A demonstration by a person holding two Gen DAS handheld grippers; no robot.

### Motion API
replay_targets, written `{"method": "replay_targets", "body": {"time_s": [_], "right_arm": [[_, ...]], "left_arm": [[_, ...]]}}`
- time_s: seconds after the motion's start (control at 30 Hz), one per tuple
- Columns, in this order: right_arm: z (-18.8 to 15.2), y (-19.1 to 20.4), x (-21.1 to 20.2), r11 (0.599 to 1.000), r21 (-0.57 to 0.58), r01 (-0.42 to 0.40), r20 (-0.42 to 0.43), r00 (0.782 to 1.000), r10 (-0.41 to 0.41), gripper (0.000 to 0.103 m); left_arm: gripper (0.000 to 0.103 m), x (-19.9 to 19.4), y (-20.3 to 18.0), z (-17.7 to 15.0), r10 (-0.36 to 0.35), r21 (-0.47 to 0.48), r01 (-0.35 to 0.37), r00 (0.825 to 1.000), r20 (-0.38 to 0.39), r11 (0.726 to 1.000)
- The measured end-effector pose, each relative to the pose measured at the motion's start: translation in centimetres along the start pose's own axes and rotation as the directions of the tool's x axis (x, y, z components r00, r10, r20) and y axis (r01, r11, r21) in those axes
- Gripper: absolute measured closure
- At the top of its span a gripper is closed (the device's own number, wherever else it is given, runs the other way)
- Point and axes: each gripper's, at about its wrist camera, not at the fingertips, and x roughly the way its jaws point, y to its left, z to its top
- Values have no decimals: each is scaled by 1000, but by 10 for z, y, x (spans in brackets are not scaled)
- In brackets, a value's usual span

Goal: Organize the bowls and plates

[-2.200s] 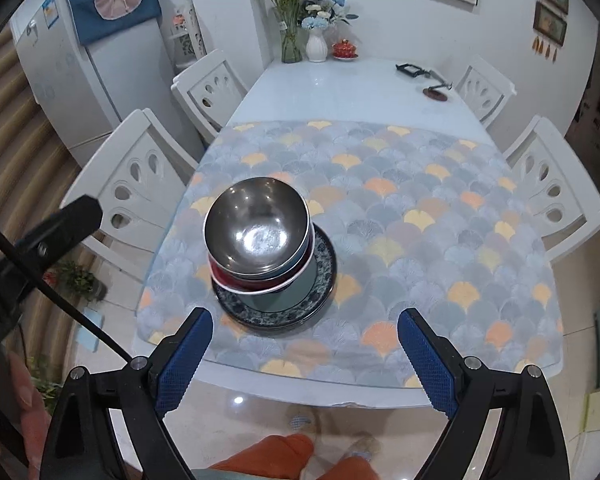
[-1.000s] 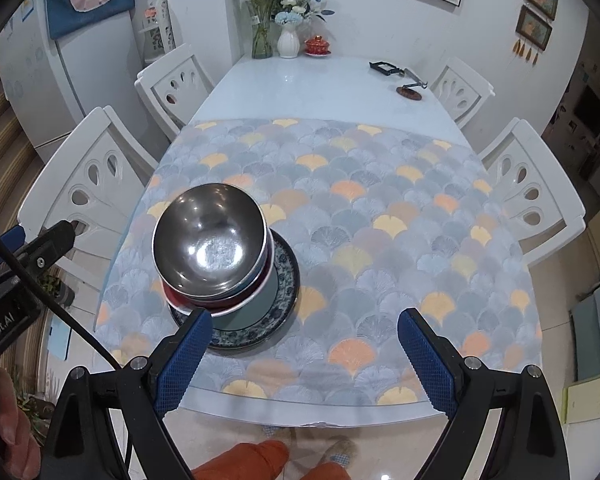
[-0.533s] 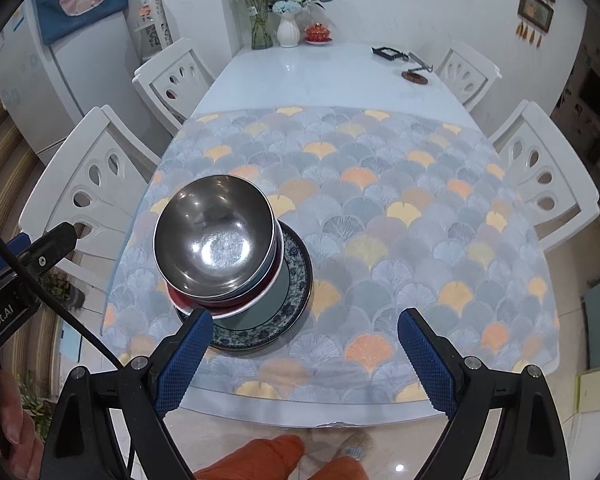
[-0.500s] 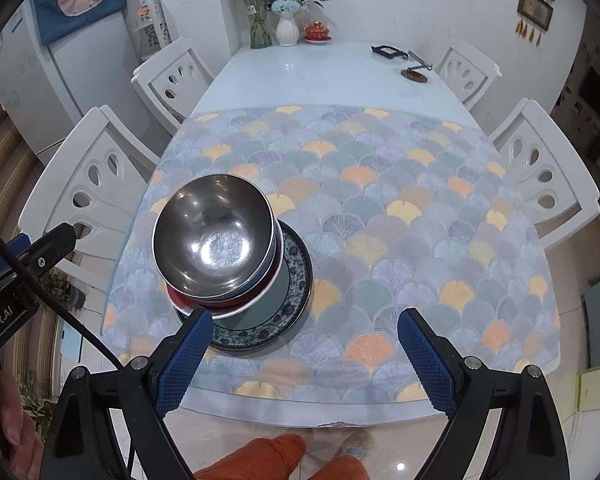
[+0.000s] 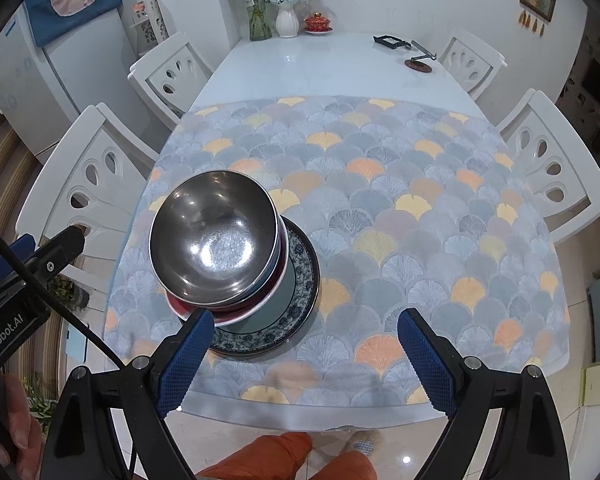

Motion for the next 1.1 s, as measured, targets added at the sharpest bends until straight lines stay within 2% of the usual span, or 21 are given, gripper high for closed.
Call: {"method": "replay_targets", "body": {"time_s": [1.1], "right_arm": [[17,16,25,999,-43,21,-75,997,-24,11]], "left_arm": [[22,25,14,6,40,-2,-40,998,-44,999]]}}
